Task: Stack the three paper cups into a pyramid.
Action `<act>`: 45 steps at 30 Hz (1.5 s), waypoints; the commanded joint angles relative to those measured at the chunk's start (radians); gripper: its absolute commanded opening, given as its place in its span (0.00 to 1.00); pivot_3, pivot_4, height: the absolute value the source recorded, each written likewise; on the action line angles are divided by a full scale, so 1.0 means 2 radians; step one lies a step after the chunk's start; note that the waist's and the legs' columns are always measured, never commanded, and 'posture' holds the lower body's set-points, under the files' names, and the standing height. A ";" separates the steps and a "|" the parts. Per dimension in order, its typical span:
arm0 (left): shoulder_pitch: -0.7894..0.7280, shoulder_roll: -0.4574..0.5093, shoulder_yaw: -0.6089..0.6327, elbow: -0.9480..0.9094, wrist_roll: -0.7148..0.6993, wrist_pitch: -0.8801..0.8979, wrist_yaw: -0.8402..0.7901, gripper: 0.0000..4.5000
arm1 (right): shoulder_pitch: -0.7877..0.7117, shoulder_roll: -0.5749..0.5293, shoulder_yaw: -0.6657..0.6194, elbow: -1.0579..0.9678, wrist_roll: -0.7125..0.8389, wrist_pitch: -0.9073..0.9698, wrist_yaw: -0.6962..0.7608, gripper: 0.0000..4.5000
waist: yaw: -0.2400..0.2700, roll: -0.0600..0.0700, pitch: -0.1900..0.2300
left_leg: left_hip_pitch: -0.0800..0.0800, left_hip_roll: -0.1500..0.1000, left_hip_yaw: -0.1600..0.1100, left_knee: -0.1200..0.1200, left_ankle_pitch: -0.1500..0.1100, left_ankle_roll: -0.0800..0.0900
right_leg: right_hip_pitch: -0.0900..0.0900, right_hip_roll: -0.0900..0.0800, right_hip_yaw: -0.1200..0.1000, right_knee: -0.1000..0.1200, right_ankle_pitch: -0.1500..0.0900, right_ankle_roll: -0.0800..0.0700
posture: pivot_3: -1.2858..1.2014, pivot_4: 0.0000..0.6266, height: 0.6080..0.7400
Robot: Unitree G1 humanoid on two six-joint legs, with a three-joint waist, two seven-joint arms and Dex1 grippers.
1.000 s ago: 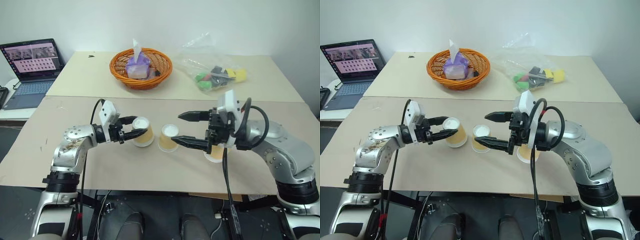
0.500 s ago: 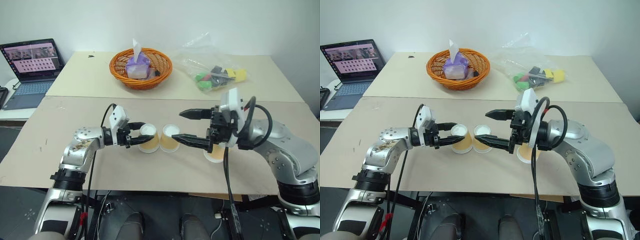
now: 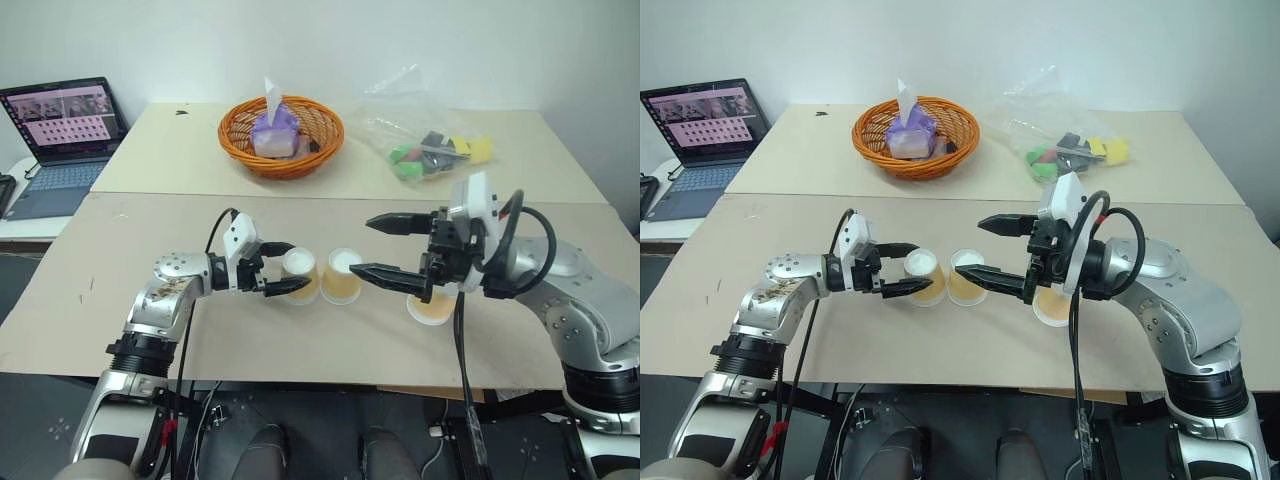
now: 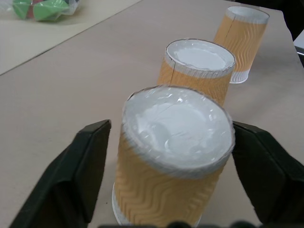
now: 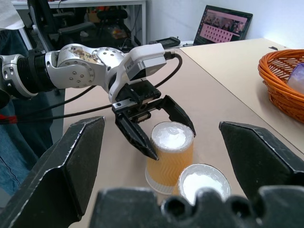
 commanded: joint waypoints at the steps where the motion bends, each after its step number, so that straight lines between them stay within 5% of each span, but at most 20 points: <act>1: -0.003 0.007 0.006 -0.015 -0.003 -0.005 -0.001 0.99 | -0.004 -0.005 -0.012 -0.011 0.012 -0.002 0.004 1.00 | 0.000 0.000 0.000 | 0.000 0.000 0.000 0.000 0.000 0.000 | 0.000 0.000 0.000 0.000 0.000 0.000 | 0.52 0.24 1.00; 16: 0.005 0.123 0.062 -0.179 -0.112 0.152 -0.036 0.99 | 0.001 -0.015 -0.022 0.005 0.007 -0.004 0.019 1.00 | -0.001 0.000 0.000 | 0.000 0.000 0.000 0.000 0.000 0.000 | 0.000 0.000 0.000 0.000 0.000 0.000 | 0.52 0.24 1.00; 26: -0.021 0.178 0.076 -0.155 -0.128 0.155 -0.065 0.99 | 0.183 -0.132 -0.275 0.053 -0.011 -0.008 0.046 1.00 | 0.009 0.000 0.000 | 0.000 0.000 0.001 0.000 0.000 0.000 | 0.000 0.000 0.000 0.000 0.000 0.000 | 0.52 0.24 1.00; 30: -0.017 0.174 0.070 -0.155 -0.125 0.149 -0.061 0.99 | 0.256 -0.140 -0.328 0.076 -0.010 -0.016 0.080 1.00 | 0.008 0.000 0.000 | 0.000 0.000 0.002 0.000 0.000 0.001 | 0.000 0.000 0.001 -0.001 0.000 0.000 | 0.52 0.24 1.00; 38: -0.017 0.165 0.065 -0.159 -0.117 0.144 -0.051 0.99 | 0.283 -0.105 -0.225 0.092 -0.062 -0.060 0.073 1.00 | -0.002 0.000 0.000 | 0.002 0.001 0.003 0.000 -0.001 0.001 | 0.001 0.000 0.002 0.000 0.000 0.000 | 0.52 0.24 1.00; 45: -0.018 0.167 0.069 -0.166 -0.125 0.154 -0.046 0.99 | 0.221 -0.095 -0.148 0.118 -0.099 -0.087 0.055 1.00 | -0.001 0.000 0.000 | 0.001 0.001 0.003 0.000 -0.001 0.001 | 0.001 0.000 0.002 -0.001 0.000 0.000 | 0.52 0.24 1.00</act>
